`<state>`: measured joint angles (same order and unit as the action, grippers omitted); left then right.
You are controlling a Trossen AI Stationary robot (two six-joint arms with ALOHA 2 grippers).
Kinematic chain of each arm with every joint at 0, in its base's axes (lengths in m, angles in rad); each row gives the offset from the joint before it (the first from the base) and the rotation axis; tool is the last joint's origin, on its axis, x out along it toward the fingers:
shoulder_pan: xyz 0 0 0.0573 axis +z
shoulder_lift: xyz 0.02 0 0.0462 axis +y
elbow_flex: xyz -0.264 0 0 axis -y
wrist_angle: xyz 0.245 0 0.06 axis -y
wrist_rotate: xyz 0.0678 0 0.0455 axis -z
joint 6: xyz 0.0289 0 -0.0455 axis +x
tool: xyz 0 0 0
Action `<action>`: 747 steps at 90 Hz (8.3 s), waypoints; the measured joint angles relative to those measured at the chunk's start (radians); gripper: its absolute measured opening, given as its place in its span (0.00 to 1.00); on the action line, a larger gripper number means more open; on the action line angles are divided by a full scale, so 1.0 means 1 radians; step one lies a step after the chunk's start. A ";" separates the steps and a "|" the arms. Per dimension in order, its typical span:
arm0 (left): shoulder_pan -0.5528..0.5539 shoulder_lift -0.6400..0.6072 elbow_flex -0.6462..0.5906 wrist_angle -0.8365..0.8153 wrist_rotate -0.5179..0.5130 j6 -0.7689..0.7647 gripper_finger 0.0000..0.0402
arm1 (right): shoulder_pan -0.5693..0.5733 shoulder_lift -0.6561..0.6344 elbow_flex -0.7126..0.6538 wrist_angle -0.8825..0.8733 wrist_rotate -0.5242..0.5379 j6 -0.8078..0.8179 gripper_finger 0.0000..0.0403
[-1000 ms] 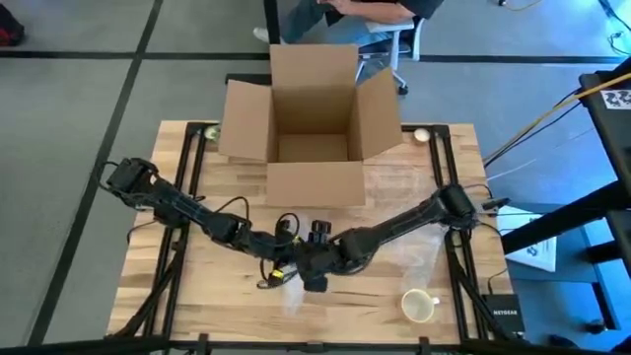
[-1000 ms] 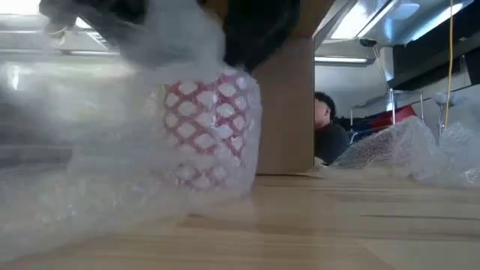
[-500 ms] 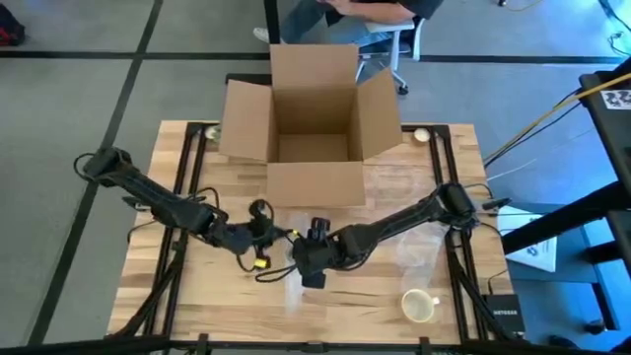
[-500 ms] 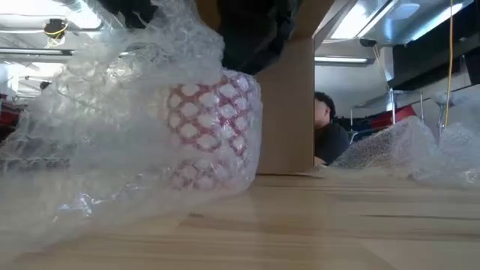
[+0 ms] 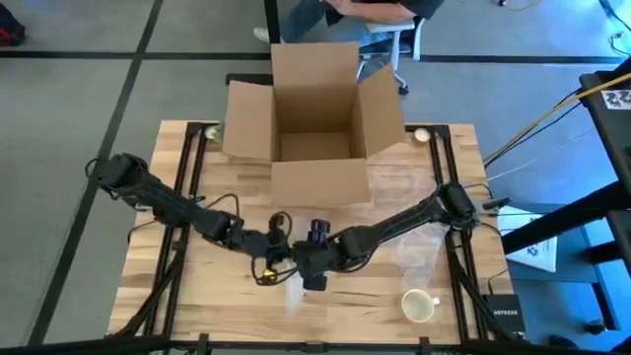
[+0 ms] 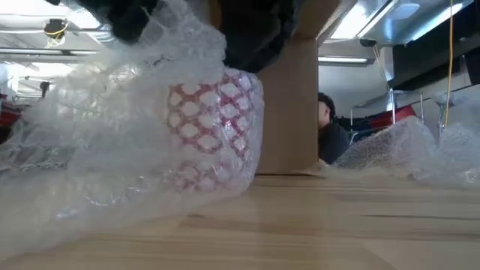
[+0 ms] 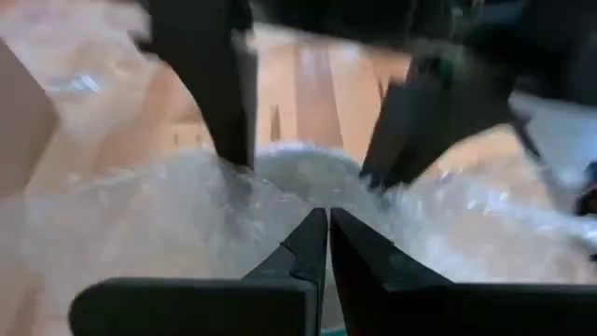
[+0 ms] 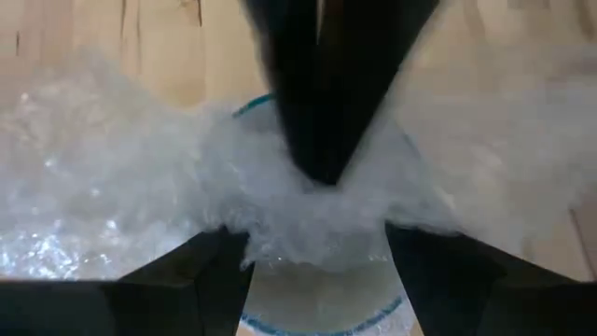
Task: Wrap mug
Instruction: Wrap the red mug with the bubble wrap
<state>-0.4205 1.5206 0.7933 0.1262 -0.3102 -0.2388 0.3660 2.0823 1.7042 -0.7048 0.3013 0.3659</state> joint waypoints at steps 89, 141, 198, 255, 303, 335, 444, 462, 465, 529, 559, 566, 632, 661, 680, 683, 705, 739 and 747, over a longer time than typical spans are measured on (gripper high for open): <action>-0.012 0.059 -0.002 0.039 -0.052 -0.017 0.00 | -0.006 0.041 0.050 -0.116 0.065 0.103 0.56; -0.020 0.054 -0.002 0.038 -0.060 -0.011 0.00 | 0.013 0.029 0.281 -0.411 0.055 0.076 0.56; -0.026 0.052 -0.001 0.043 -0.070 0.001 0.00 | -0.034 0.107 0.157 -0.276 0.032 0.127 0.56; -0.026 0.052 -0.001 0.040 -0.067 0.009 0.00 | 0.040 0.013 0.267 -0.412 0.013 0.100 0.56; -0.027 0.052 -0.001 0.039 -0.068 0.007 0.00 | 0.011 0.078 0.248 -0.243 -0.040 -0.013 0.04; -0.028 0.050 -0.002 0.028 -0.071 0.006 0.00 | 0.002 0.161 0.251 -0.268 -0.052 -0.019 0.01; -0.192 0.111 -0.001 0.044 -0.028 -0.115 0.00 | -0.001 0.176 0.248 -0.262 -0.051 -0.012 0.00; -0.160 0.070 0.013 0.081 -0.101 -0.010 0.00 | 0.000 0.174 0.248 -0.262 -0.051 -0.013 0.00; -0.150 0.066 0.013 0.081 -0.108 0.001 0.00 | 0.000 0.174 0.248 -0.262 -0.051 -0.013 0.00; -0.085 0.026 0.013 0.112 -0.118 0.118 0.00 | 0.000 0.172 0.248 -0.230 -0.060 -0.033 0.00; -0.063 0.063 0.015 0.100 -0.118 0.093 0.00 | 0.001 0.172 0.321 -0.312 -0.079 -0.033 0.00; -0.063 0.063 0.018 0.107 -0.119 0.096 0.00 | 0.002 0.172 0.359 -0.375 -0.084 -0.033 0.00; -0.064 0.067 0.013 0.066 -0.111 0.085 0.00 | 0.001 0.077 0.474 -0.585 -0.059 -0.065 0.00; -0.073 0.067 0.013 0.064 -0.112 0.082 0.00 | 0.006 0.044 0.397 -0.603 -0.025 -0.076 0.00; -0.083 0.067 0.013 0.064 -0.114 0.082 0.00 | 0.006 -0.164 0.000 -0.304 -0.028 -0.025 0.00; -0.083 0.067 0.013 0.064 -0.113 0.081 0.00 | 0.006 -0.208 -0.079 -0.230 -0.024 -0.011 0.00; -0.076 0.067 0.013 0.070 -0.111 0.078 0.00 | 0.008 -0.439 -0.542 0.297 -0.018 0.052 0.00; -0.074 0.065 0.014 0.066 -0.111 0.035 0.00 | -0.002 -0.396 -0.774 0.640 0.066 0.030 0.00; -0.074 0.065 0.014 0.069 -0.112 0.036 0.00 | -0.020 -0.355 -0.784 0.736 0.093 -0.009 0.00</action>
<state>-0.4946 1.5860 0.8070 0.1951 -0.4217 -0.2031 0.3459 1.7270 0.9207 0.0312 0.3946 0.3569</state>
